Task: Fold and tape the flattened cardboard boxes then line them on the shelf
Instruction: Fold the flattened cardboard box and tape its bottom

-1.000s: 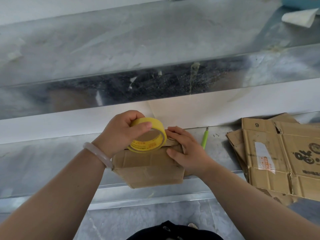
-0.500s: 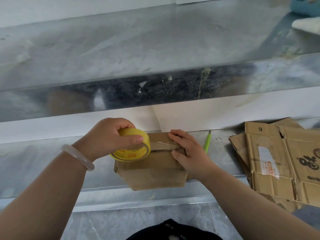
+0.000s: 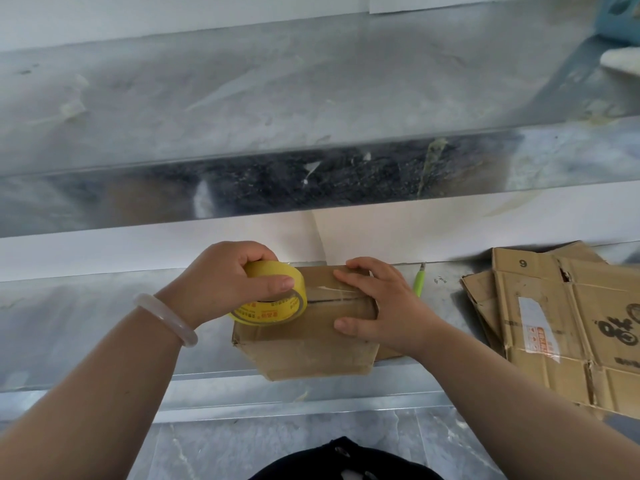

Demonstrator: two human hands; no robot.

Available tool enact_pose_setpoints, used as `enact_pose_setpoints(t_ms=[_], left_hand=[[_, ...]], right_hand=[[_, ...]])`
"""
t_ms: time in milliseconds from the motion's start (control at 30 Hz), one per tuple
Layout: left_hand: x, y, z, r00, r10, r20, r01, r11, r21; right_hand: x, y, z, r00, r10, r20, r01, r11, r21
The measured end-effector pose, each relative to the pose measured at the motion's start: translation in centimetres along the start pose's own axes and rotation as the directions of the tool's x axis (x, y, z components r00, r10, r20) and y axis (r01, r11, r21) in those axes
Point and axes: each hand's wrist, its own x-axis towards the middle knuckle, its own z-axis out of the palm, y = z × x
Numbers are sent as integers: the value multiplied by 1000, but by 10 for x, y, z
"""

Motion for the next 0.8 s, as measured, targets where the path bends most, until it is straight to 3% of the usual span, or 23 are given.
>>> enact_pose_setpoints(t_ms=[167, 433, 633, 800], left_hand=[[0, -1, -1, 1000, 14, 9, -14, 1000, -19], [0, 5, -5, 1000, -7, 17, 8, 1000, -5], [-1, 6, -23, 998, -60, 10, 56, 979, 196], [-6, -3, -27, 998, -38, 46, 18, 924, 382]], right_hand=[[2, 3, 10, 999, 23, -44, -19, 994, 109], [0, 3, 11, 999, 30, -37, -26, 994, 105], [0, 2, 6, 998, 55, -8, -54, 996, 75], [-2, 1, 8, 999, 35, -21, -34, 998, 61]])
